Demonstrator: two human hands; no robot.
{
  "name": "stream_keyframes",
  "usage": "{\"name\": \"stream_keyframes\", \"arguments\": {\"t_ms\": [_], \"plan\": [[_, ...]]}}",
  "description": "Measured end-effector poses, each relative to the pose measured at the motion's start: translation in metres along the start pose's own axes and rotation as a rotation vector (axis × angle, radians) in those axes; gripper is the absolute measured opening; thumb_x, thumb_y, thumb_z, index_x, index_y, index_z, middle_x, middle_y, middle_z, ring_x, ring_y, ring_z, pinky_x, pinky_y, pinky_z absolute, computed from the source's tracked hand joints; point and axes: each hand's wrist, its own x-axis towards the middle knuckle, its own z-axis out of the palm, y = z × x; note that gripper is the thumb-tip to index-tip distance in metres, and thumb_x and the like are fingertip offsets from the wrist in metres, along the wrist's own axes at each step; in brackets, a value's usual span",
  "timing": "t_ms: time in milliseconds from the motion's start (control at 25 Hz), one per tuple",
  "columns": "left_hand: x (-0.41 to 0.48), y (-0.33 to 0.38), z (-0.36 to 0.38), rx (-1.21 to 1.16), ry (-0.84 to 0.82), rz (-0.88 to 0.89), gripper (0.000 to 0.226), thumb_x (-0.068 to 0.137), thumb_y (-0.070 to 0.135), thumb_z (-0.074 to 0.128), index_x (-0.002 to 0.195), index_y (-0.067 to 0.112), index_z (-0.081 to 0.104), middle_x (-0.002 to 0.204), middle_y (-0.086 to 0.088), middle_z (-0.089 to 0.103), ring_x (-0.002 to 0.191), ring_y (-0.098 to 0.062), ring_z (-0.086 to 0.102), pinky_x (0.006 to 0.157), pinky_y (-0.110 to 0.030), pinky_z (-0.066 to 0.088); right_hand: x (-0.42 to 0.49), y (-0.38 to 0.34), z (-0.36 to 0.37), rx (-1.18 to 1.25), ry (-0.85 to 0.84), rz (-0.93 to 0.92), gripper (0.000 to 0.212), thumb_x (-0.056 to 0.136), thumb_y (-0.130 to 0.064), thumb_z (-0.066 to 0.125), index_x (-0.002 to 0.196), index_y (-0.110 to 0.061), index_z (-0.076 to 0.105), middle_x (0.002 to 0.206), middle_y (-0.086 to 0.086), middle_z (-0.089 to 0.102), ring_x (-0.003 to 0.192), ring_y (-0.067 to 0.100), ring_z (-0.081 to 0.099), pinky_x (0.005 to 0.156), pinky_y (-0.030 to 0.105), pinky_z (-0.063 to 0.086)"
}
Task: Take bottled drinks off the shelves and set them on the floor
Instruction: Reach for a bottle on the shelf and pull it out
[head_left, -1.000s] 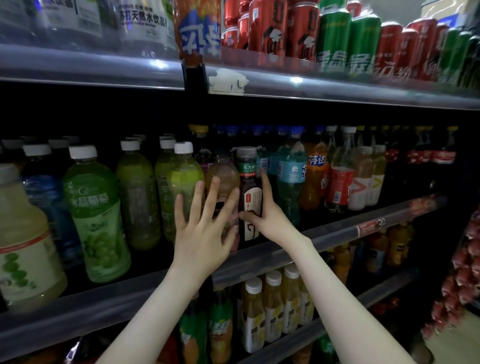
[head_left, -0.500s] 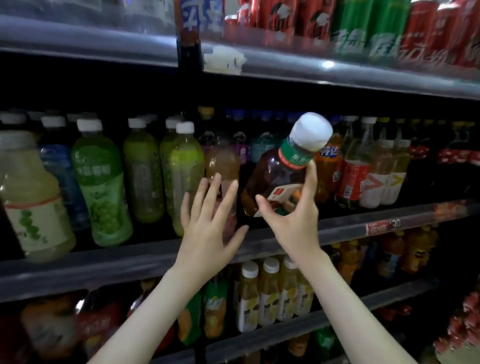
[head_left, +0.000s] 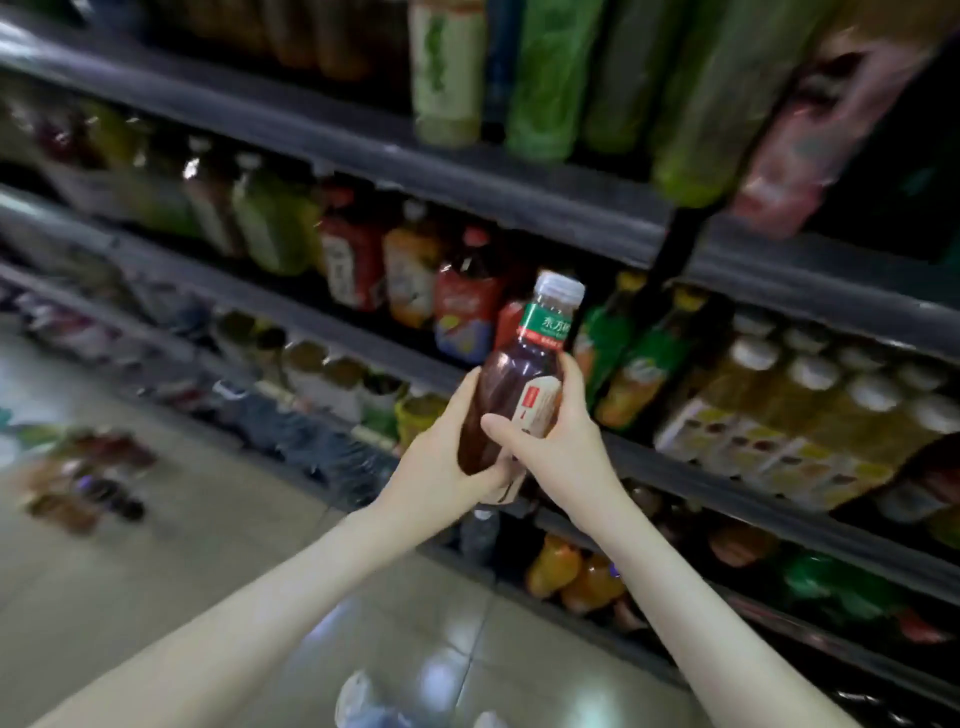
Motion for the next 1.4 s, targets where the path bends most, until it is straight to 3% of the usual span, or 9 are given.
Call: {"name": "stream_keyframes", "arguments": {"t_ms": [80,160,280,400,560,720,1080,1280,1400], "plan": [[-0.024,-0.040,-0.031,0.043,-0.042,-0.178,0.085,0.078,0.042,0.073,0.145,0.044,0.021,0.124,0.020,0.058,0.111,0.006,0.054,0.091,-0.007,0.039,0.006,0.024,0.050,-0.021,-0.102,0.107,0.088,0.073,-0.025,0.079,0.142,-0.038,0.026,0.114,-0.013,0.064,0.100,0.004,0.063,0.091,0.036,0.054],[-0.051,-0.081,-0.073,0.111,-0.042,-0.320,0.078,0.079,0.046,0.070,0.145,0.037,0.029,0.126,0.011,0.058,0.112,-0.001,0.054,0.094,-0.013,0.039,0.007,0.036,0.102,-0.091,-0.184,0.161,0.087,0.073,-0.022,0.079,0.142,-0.032,0.029,0.115,-0.007,0.065,0.101,0.010,0.063,0.092,0.036,0.052],[-0.105,-0.146,-0.150,0.217,0.094,-0.459,0.054,0.091,0.033,0.059,0.141,0.028,0.039,0.126,0.001,0.058,0.112,-0.011,0.056,0.095,-0.018,0.038,0.008,0.036,0.190,-0.166,-0.285,0.212,0.085,0.073,-0.019,0.080,0.140,-0.029,0.029,0.114,-0.005,0.063,0.102,0.014,0.061,0.092,0.033,0.048],[-0.162,-0.202,-0.234,0.312,0.197,-0.538,0.048,0.094,0.029,0.055,0.140,0.025,0.041,0.125,-0.004,0.061,0.111,-0.017,0.058,0.097,-0.027,0.042,0.011,0.020,0.293,-0.194,-0.344,0.238,0.075,0.073,-0.019,0.079,0.132,-0.029,0.033,0.110,-0.003,0.064,0.099,0.016,0.062,0.093,0.039,0.050],[-0.215,-0.253,-0.337,0.374,0.262,-0.561,0.050,0.094,0.025,0.054,0.141,0.021,0.040,0.117,-0.010,0.061,0.110,-0.023,0.057,0.095,-0.033,0.044,0.017,-0.010,0.425,-0.223,-0.403,0.201,0.078,0.072,-0.022,0.078,0.135,-0.024,0.033,0.106,-0.003,0.063,0.097,0.018,0.062,0.088,0.034,0.050],[-0.229,-0.284,-0.429,0.385,0.311,-0.547,0.050,0.095,0.023,0.052,0.143,0.023,0.037,0.125,-0.008,0.055,0.112,-0.021,0.055,0.094,-0.029,0.042,0.032,-0.041,0.530,-0.236,-0.440,0.192,0.080,0.074,-0.023,0.077,0.138,-0.023,0.029,0.108,-0.002,0.062,0.091,0.016,0.059,0.082,0.030,0.046],[-0.173,-0.396,-0.665,0.426,0.328,-0.507,0.050,0.095,0.022,0.051,0.143,0.025,0.038,0.128,-0.006,0.052,0.112,-0.022,0.052,0.096,-0.030,0.041,0.159,-0.082,0.779,-0.208,-0.478,0.196,0.086,0.076,-0.018,0.077,0.144,-0.021,0.024,0.104,-0.003,0.060,0.091,0.015,0.057,0.080,0.031,0.044],[-0.157,-0.455,-0.845,0.440,0.376,-0.624,0.047,0.094,0.015,0.050,0.140,0.023,0.042,0.120,-0.010,0.055,0.109,-0.026,0.055,0.093,-0.028,0.041,0.240,-0.143,0.930,-0.199,-0.488,0.200,0.092,0.074,-0.020,0.079,0.147,-0.019,0.022,0.108,0.001,0.061,0.099,0.020,0.062,0.092,0.043,0.050],[-0.142,-0.488,-0.925,0.419,0.354,-0.641,0.047,0.094,0.016,0.050,0.139,0.026,0.043,0.120,-0.009,0.057,0.107,-0.024,0.055,0.089,-0.026,0.041,0.280,-0.186,1.012,-0.204,-0.497,0.181,0.090,0.075,-0.021,0.079,0.145,-0.020,0.022,0.113,0.003,0.061,0.095,0.017,0.061,0.087,0.036,0.050]]}}
